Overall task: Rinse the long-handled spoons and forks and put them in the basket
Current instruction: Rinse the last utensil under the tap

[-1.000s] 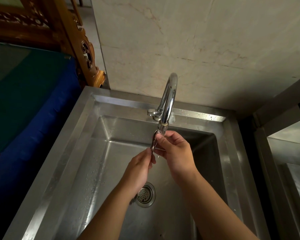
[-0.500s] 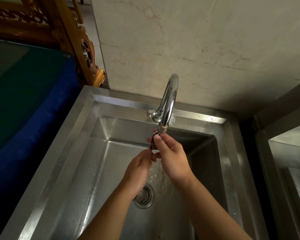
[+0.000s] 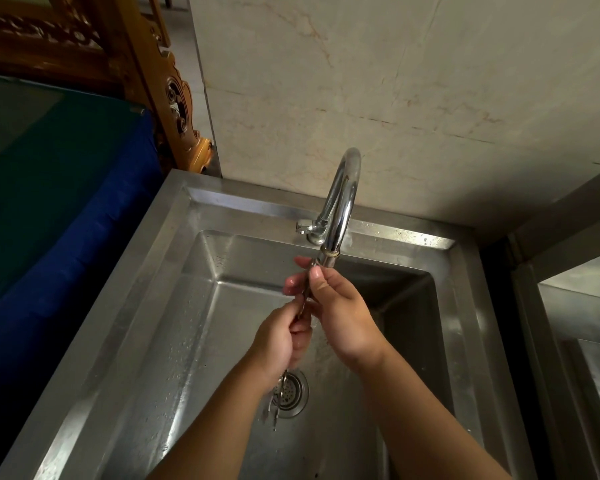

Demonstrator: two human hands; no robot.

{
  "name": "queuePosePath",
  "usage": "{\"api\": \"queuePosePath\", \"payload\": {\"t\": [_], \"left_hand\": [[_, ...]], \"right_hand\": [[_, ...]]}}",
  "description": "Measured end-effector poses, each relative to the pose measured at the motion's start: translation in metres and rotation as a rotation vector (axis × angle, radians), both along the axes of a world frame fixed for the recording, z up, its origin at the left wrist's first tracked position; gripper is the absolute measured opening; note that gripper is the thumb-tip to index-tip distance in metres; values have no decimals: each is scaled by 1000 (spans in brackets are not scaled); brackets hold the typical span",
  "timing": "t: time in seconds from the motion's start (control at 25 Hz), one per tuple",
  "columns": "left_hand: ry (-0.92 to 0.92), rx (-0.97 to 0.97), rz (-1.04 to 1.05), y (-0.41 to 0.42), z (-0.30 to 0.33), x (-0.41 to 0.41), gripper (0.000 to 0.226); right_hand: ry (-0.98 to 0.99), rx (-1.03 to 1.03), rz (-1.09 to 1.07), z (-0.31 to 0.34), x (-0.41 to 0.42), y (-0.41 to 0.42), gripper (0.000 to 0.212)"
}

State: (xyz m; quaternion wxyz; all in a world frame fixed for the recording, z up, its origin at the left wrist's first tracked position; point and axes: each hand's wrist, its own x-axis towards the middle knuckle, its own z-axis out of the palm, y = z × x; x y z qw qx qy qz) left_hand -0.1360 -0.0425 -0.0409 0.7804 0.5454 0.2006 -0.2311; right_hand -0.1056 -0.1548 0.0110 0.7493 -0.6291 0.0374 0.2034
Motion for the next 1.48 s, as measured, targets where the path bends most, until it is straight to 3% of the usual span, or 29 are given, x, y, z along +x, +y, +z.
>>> {"api": "queuePosePath", "payload": {"t": [0.08, 0.16, 0.36, 0.44, 0.52, 0.64, 0.76, 0.84, 1.04, 1.12, 1.24, 1.32, 1.48], "left_hand": [[122, -209, -62, 6, 2, 4, 56], [84, -207, -115, 8, 3, 5, 49], [-317, 292, 19, -3, -11, 0, 34], [-386, 461, 12, -7, -16, -3, 28], [-323, 415, 60, -10, -14, -3, 32], [-175, 103, 113, -6, -9, 0, 36], [-42, -46, -54, 5, -3, 1, 38], [-39, -110, -113, 6, -1, 0, 42], [-259, 236, -120, -2, -7, -11, 38], [-170, 180, -62, -2, -7, -14, 34], [-115, 151, -22, 4, -6, -19, 46], [-92, 116, -60, 7, -3, -21, 49], [-153, 376, -233, 17, 6, -15, 54]], "right_hand": [[7, 73, -1, 2, 0, -3, 23], [-19, 76, -77, 1, 1, -5, 19], [-133, -86, -268, -1, 1, -7, 15], [-152, -107, -302, 0, -2, -7, 14], [-158, -113, -297, 1, -4, -6, 16], [-131, -128, -158, 5, -4, -8, 12], [-104, -77, 41, 7, -6, -14, 16], [-102, -35, 21, 8, -7, -16, 10], [-93, -199, -237, 6, -6, -18, 22], [-96, -268, -168, 6, -10, -15, 20], [-128, -338, 88, 5, -21, -8, 27], [-156, -335, 98, 3, -26, -8, 28], [-143, -369, -17, -3, -30, -9, 28]]}}
